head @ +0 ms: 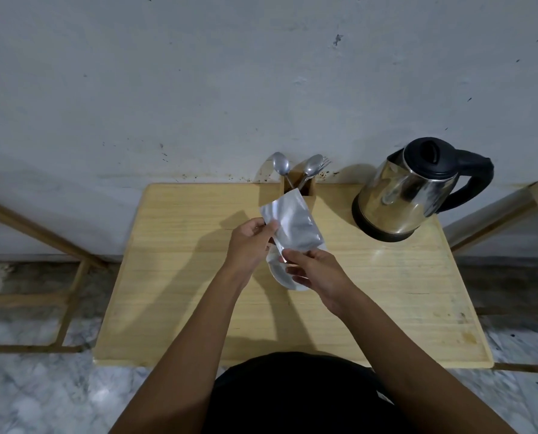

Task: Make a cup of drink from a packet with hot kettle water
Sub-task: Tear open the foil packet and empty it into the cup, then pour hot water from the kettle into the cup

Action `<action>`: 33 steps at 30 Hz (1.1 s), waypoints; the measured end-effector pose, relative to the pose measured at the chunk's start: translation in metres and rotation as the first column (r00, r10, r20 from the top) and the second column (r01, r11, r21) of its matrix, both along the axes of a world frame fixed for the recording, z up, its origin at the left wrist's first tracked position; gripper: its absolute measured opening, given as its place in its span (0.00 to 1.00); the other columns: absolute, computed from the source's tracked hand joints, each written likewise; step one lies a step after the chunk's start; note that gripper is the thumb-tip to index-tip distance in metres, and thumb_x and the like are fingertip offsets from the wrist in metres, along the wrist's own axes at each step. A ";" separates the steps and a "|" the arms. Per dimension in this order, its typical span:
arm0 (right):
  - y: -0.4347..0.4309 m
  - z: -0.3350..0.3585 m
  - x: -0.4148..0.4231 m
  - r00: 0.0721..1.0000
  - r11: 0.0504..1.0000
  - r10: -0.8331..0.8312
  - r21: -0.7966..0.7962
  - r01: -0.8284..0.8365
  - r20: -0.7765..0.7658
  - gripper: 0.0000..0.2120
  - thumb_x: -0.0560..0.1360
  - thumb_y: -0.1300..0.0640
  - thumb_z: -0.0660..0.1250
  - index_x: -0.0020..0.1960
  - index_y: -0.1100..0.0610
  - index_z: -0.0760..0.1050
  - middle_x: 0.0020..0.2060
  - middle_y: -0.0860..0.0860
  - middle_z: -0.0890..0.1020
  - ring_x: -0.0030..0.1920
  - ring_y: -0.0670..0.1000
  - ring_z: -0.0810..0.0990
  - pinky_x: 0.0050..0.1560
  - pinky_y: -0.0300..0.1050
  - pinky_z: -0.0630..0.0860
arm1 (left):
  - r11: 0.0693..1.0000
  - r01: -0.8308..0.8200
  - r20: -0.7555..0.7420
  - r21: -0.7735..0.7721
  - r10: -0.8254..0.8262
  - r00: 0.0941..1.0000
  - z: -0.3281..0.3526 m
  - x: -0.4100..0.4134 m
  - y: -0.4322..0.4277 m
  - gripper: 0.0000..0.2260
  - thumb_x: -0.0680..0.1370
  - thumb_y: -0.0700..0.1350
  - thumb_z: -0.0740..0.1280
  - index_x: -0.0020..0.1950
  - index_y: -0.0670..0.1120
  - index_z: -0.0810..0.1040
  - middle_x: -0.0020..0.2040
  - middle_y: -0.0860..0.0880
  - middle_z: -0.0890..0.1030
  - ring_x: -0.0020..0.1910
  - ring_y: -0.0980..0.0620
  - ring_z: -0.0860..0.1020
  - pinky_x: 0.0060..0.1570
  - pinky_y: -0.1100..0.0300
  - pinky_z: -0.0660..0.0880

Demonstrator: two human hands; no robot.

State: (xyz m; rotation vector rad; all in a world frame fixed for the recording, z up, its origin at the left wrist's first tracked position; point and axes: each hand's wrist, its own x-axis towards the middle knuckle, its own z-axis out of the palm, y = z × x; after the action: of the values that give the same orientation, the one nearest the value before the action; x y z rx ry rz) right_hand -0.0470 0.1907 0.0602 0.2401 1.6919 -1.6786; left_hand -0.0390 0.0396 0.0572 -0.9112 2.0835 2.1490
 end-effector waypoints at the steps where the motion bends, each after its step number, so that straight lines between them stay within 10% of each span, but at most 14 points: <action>1: -0.001 0.001 -0.001 0.998 0.999 0.009 0.044 -0.007 -0.056 0.09 0.75 0.53 0.71 0.49 0.58 0.83 0.45 0.52 0.87 0.43 0.49 0.84 0.54 0.47 0.78 | 1.000 -0.027 0.003 -0.014 0.027 1.000 -0.001 0.001 -0.003 0.08 0.76 0.48 0.68 0.44 0.45 0.82 0.40 0.49 0.84 0.39 0.55 0.80 0.42 0.62 0.76; 6: 0.011 -0.017 -0.014 0.800 0.863 0.210 0.491 0.119 -0.562 0.15 0.71 0.43 0.71 0.53 0.50 0.78 0.51 0.44 0.81 0.52 0.46 0.78 0.49 0.47 0.77 | 0.981 -0.163 0.010 -0.103 0.165 0.986 -0.007 0.006 -0.035 0.08 0.76 0.46 0.68 0.43 0.42 0.82 0.36 0.47 0.80 0.35 0.52 0.76 0.42 0.59 0.75; 11: 0.019 -0.049 -0.028 0.730 0.699 0.542 0.706 -0.117 -0.416 0.38 0.63 0.29 0.67 0.69 0.43 0.66 0.66 0.44 0.72 0.65 0.49 0.70 0.58 0.51 0.74 | 0.961 -0.102 0.061 -0.256 0.121 0.991 -0.037 0.020 -0.065 0.08 0.75 0.44 0.69 0.44 0.39 0.82 0.36 0.48 0.79 0.34 0.54 0.73 0.39 0.59 0.70; 19: 0.011 -0.055 -0.027 0.736 0.682 0.564 0.713 -0.159 -0.375 0.51 0.56 0.25 0.65 0.74 0.46 0.57 0.67 0.49 0.68 0.67 0.51 0.69 0.58 0.55 0.75 | 0.902 0.036 0.228 -0.430 0.070 0.971 -0.096 0.027 -0.063 0.05 0.75 0.43 0.67 0.46 0.43 0.81 0.38 0.47 0.78 0.39 0.48 0.76 0.42 0.59 0.70; 24: 0.011 -0.054 -0.028 0.733 0.683 0.559 0.716 -0.143 -0.387 0.49 0.56 0.25 0.65 0.71 0.48 0.60 0.65 0.50 0.69 0.63 0.52 0.71 0.54 0.54 0.77 | 0.543 0.240 0.281 -0.805 -0.009 0.960 -0.113 0.044 -0.040 0.25 0.76 0.52 0.65 0.72 0.48 0.67 0.71 0.43 0.67 0.68 0.41 0.68 0.62 0.47 0.70; 28: 0.012 -0.062 -0.029 0.741 0.707 0.546 0.690 -0.156 -0.392 0.47 0.58 0.26 0.67 0.71 0.47 0.61 0.65 0.49 0.69 0.64 0.50 0.69 0.55 0.55 0.77 | 0.334 0.420 0.340 -0.844 -0.271 0.900 -0.134 0.061 -0.033 0.24 0.78 0.56 0.54 0.74 0.52 0.65 0.77 0.44 0.61 0.75 0.44 0.61 0.69 0.46 0.66; 33: 0.012 -0.064 -0.029 0.733 0.701 0.554 0.696 -0.154 -0.395 0.47 0.59 0.25 0.67 0.71 0.46 0.61 0.65 0.48 0.69 0.63 0.49 0.69 0.54 0.55 0.78 | 0.302 0.496 0.438 -0.814 -0.241 0.866 -0.141 0.060 -0.028 0.23 0.80 0.55 0.53 0.75 0.52 0.62 0.79 0.45 0.56 0.78 0.45 0.56 0.73 0.45 0.56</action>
State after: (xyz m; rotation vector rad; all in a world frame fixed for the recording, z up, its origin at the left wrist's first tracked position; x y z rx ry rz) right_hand -0.0763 0.2029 -0.0036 -0.3609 2.5365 -0.8468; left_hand 0.0206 0.0116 -0.0834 -0.4855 2.9006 0.4489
